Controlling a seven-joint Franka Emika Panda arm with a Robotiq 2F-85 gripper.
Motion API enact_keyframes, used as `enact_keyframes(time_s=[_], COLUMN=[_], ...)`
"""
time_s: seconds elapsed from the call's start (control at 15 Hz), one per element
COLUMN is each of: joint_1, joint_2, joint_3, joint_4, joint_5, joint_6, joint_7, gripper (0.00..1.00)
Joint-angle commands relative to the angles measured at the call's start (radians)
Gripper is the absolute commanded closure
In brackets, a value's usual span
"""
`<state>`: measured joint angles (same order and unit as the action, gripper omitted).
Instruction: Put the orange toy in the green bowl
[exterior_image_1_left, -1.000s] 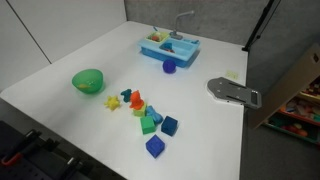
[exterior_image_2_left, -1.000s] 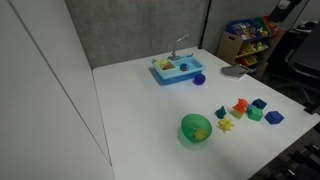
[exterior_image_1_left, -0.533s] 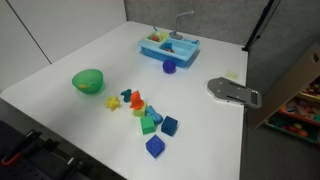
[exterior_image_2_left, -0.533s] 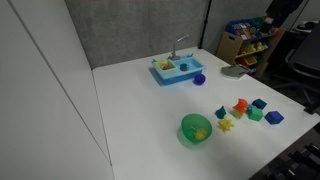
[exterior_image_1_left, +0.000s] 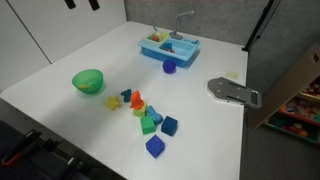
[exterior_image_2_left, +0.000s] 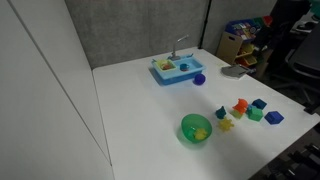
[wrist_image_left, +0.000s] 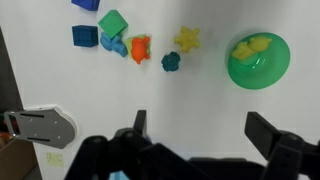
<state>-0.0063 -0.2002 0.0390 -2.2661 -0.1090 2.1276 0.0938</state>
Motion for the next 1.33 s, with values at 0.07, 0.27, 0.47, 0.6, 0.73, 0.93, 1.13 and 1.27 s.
enact_keyframes(time_s=[0.07, 0.27, 0.47, 0.6, 0.73, 0.93, 1.13, 1.27], joint_1=[-0.027, -0.039, -0.049, -0.054, -0.058, -0.066, -0.071, -0.065], joint_2=[0.08, 0.139, 0.202, 0.245, 0.281, 0.326, 0.34, 0.339], joint_3=[-0.034, -0.059, -0.082, -0.094, -0.105, -0.124, -0.135, -0.135], joint_4=[-0.06, -0.086, -0.104, -0.106, -0.107, -0.098, -0.095, -0.105], joint_5=[-0.008, -0.003, 0.001, 0.021, 0.03, 0.03, 0.046, 0.026], joint_6=[0.09, 0.139, 0.18, 0.193, 0.207, 0.225, 0.22, 0.221], joint_7=[0.015, 0.016, 0.018, 0.009, 0.009, 0.013, 0.004, 0.002], gripper=[0.0, 0.0, 0.0, 0.0, 0.0, 0.0, 0.0, 0.0])
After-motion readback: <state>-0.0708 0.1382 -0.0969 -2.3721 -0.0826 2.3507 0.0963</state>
